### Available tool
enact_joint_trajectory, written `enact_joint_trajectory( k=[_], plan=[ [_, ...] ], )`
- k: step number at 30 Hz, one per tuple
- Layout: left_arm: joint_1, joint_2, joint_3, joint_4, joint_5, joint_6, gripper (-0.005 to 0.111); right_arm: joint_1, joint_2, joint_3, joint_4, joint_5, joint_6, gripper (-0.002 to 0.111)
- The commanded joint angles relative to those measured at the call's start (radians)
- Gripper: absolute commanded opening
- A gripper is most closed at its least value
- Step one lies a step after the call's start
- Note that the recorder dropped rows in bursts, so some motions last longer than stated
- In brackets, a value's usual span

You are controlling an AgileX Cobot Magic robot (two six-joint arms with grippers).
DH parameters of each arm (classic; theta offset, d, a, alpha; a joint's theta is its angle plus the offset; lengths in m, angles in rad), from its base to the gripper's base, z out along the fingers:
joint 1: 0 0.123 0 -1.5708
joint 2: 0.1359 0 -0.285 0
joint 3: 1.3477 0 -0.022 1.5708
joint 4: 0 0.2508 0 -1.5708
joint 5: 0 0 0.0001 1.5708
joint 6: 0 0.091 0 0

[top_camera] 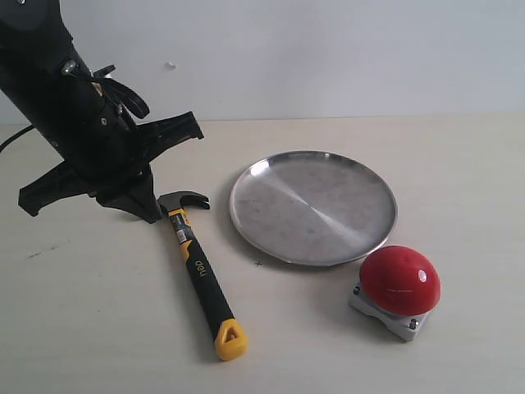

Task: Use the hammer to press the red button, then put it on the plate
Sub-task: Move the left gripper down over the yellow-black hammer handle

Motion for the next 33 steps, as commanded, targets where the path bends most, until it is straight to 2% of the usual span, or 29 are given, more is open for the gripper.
enact_joint_trajectory(
  k=[1, 20, 23, 27, 29, 33],
  plan=[
    [-0.003, 0.001, -0.005, -0.005, -0.004, -0.003, 0.0, -0.006, -0.007, 0.004, -0.003, -0.009, 0.001, 0.0],
    [-0.003, 0.001, -0.005, 0.002, -0.004, -0.003, 0.0, -0.006, -0.007, 0.004, -0.005, -0.009, 0.001, 0.0],
    [-0.003, 0.001, -0.005, -0.014, -0.037, -0.01, 0.0, -0.006, -0.007, 0.004, -0.005, -0.009, 0.001, 0.0],
    [-0.003, 0.001, -0.005, -0.108, -0.131, -0.101, 0.0, -0.006, -0.007, 0.004, -0.005, -0.009, 0.001, 0.0],
    [-0.003, 0.001, -0.005, -0.119, -0.182, -0.072, 0.0, -0.006, -0.007, 0.004, -0.005, -0.009, 0.001, 0.0],
    [-0.003, 0.009, -0.005, -0.157, -0.185, -0.069, 0.0, -0.006, -0.007, 0.004, -0.002, -0.009, 0.001, 0.0]
  ],
)
